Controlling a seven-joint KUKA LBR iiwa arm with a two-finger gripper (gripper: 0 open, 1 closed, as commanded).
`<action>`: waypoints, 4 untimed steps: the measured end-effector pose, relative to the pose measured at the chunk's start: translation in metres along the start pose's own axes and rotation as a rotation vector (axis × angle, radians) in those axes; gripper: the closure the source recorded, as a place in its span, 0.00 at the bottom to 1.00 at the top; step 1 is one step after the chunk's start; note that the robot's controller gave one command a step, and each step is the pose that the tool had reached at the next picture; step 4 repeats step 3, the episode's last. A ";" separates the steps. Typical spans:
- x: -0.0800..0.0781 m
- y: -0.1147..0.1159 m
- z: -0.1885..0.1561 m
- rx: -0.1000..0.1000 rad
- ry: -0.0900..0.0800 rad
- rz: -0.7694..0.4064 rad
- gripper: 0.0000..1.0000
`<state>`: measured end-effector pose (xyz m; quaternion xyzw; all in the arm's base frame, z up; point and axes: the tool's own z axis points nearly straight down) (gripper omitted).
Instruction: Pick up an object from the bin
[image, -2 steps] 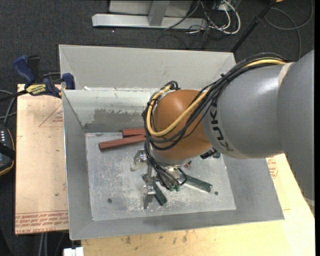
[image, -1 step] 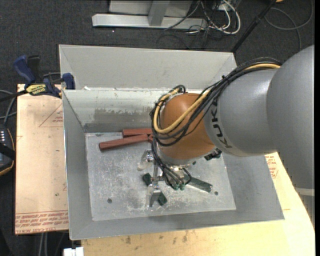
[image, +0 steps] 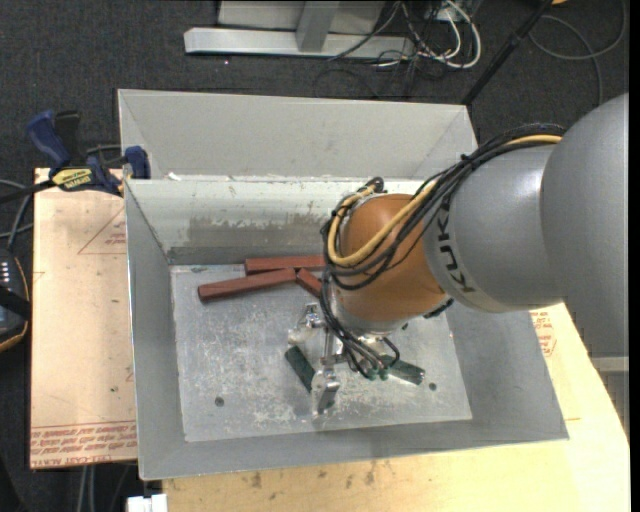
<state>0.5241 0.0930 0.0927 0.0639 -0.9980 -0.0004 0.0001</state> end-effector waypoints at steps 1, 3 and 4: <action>-0.019 -0.021 0.012 -0.003 -0.027 -0.144 1.00; 0.003 -0.003 -0.108 0.000 -0.002 -0.194 1.00; 0.003 -0.003 -0.108 0.000 -0.002 -0.194 1.00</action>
Offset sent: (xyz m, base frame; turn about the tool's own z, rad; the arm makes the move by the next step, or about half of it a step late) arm 0.0000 0.0000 0.0000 0.0000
